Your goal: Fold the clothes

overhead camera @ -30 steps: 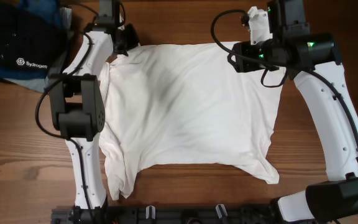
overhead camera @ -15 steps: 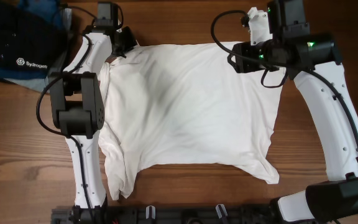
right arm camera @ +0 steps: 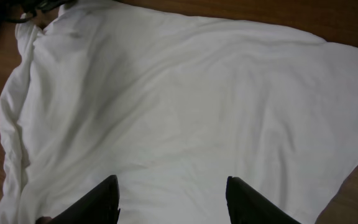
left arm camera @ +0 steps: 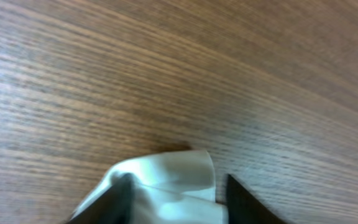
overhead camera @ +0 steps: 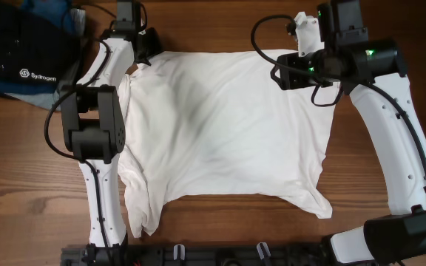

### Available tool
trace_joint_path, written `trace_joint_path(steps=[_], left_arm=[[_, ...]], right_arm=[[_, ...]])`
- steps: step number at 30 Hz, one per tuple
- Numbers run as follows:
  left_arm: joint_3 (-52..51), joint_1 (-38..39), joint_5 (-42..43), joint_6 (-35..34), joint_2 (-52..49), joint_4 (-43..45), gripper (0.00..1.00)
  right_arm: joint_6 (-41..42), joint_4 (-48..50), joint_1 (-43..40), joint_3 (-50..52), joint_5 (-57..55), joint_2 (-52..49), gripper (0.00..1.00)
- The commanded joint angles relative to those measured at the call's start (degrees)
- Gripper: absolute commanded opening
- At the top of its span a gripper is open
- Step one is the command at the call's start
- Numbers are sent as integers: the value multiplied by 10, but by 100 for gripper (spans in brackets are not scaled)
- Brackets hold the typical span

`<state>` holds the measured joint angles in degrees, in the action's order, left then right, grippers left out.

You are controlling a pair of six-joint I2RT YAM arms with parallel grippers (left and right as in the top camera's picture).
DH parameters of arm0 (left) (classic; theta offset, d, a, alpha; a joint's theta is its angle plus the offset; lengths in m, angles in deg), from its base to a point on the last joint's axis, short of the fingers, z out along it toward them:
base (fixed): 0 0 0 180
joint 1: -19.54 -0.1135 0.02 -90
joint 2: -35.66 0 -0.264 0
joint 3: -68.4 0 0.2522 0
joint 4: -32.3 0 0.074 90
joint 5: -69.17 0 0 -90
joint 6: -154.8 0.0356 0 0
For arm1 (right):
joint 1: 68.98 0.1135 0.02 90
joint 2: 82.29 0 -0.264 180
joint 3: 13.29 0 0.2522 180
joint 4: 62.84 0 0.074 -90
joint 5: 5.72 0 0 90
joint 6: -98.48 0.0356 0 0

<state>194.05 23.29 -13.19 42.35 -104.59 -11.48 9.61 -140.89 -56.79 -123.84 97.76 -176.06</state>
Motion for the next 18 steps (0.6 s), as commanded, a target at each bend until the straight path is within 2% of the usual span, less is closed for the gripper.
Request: trace_joint_path(steps=[1,4,12,18], left_arm=[[-11,-13,-2,22,-27,-21,54],[-11,-13,-3,28,-27,-41,58],[-12,-14,-33,43,-42,-104,54],[-11,-13,-37,43,-44,-91,57]], right_arm=[[-9,0,-2,-12,16,-1,57],[-9,0,-2,-12,16,-1,61],[-10,0,-2,-12,19,-1,67],[-10,4,-2,-12,23,-1,73]])
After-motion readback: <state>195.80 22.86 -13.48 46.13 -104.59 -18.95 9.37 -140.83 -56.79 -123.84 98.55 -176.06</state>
